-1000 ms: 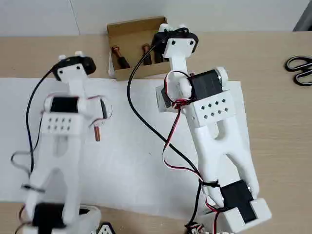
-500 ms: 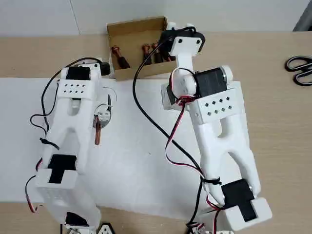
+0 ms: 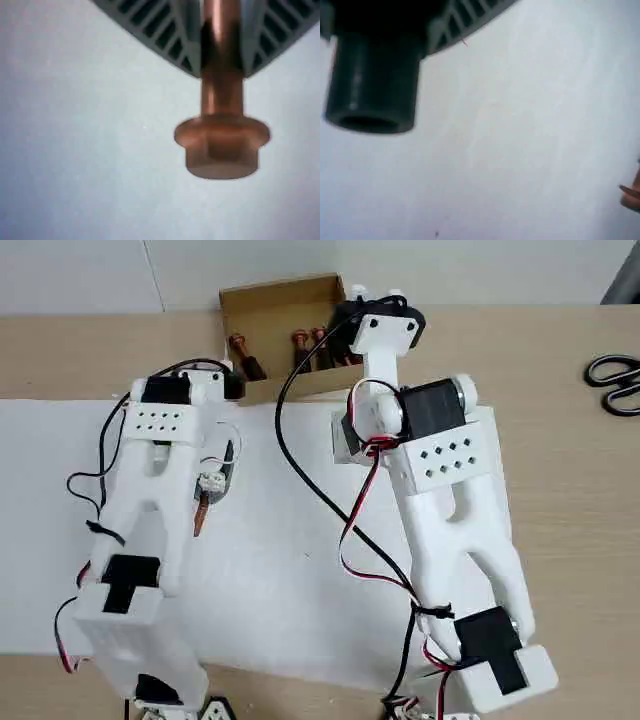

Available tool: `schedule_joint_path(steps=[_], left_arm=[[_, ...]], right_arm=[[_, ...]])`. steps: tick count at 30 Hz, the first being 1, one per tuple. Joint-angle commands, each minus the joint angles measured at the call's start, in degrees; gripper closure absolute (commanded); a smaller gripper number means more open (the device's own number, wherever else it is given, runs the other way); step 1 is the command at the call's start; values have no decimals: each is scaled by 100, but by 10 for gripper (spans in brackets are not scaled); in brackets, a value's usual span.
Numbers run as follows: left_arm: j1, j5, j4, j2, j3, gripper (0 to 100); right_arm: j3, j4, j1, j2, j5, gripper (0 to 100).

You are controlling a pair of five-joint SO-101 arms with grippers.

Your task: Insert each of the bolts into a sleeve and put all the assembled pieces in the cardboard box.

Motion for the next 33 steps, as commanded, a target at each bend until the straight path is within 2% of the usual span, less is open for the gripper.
schedule_joint_path(steps=[1, 10, 23, 28, 33], left_arm=[[0, 18, -185, 237, -233, 994], [0, 53, -633, 1160, -259, 994], [35, 35, -651, 1222, -259, 991], [18, 53, -589, 1222, -268, 905], [0, 53, -642, 1222, -268, 900]], right_arm=[[-26, 57, 22, -31, -62, 996], [-26, 66, 13, -163, -62, 996], [-26, 75, 22, -426, -44, 996], [-26, 75, 22, -426, -44, 996], [-26, 66, 22, -400, -53, 996]])
